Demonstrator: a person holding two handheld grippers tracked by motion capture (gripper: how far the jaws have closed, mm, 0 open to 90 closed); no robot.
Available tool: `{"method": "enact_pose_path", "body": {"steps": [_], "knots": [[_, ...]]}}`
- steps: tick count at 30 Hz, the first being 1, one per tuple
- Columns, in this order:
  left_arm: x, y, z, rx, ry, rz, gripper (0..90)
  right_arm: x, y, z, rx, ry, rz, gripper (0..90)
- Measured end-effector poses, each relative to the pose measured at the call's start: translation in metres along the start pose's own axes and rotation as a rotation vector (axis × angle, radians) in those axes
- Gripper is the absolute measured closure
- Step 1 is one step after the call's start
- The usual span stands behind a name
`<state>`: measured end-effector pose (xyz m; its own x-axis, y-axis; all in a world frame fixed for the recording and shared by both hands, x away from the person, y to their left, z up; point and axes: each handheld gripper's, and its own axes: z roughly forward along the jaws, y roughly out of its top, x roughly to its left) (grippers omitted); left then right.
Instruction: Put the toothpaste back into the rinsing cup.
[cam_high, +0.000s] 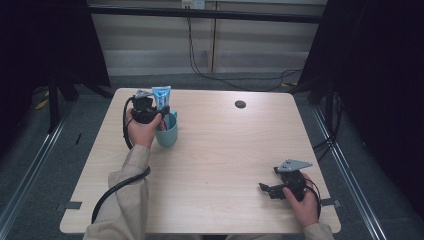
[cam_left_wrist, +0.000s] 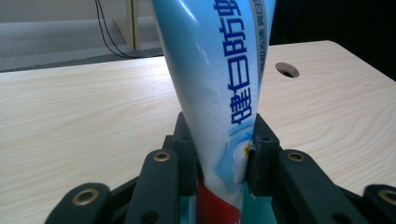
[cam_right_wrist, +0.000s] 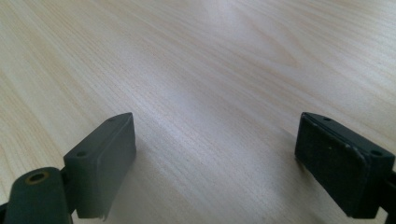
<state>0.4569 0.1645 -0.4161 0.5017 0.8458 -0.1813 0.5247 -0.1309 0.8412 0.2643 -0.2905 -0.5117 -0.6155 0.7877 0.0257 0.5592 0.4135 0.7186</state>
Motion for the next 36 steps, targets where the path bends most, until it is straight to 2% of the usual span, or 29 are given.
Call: {"method": "enact_pose_path", "body": {"steps": [7,12,26,29,36], "knots": [[0.0016,-0.002,-0.002,0.003,0.012,-0.016,70.1,0.0,0.0,0.0,0.0,0.0,0.0,12.1],[-0.0008,-0.0012,0.0,0.008,0.011,0.011,69.6,0.0,0.0,0.0,0.0,0.0,0.0,12.1],[0.0001,-0.0017,0.0028,0.008,0.024,0.014,67.8,0.0,0.0,0.0,0.0,0.0,0.0,12.1],[0.0006,-0.0023,0.003,0.011,0.038,0.021,66.8,0.0,0.0,0.0,0.0,0.0,0.0,12.1],[0.0017,-0.003,0.0018,0.021,0.038,0.015,65.1,0.0,0.0,0.0,0.0,0.0,0.0,12.1]]}}
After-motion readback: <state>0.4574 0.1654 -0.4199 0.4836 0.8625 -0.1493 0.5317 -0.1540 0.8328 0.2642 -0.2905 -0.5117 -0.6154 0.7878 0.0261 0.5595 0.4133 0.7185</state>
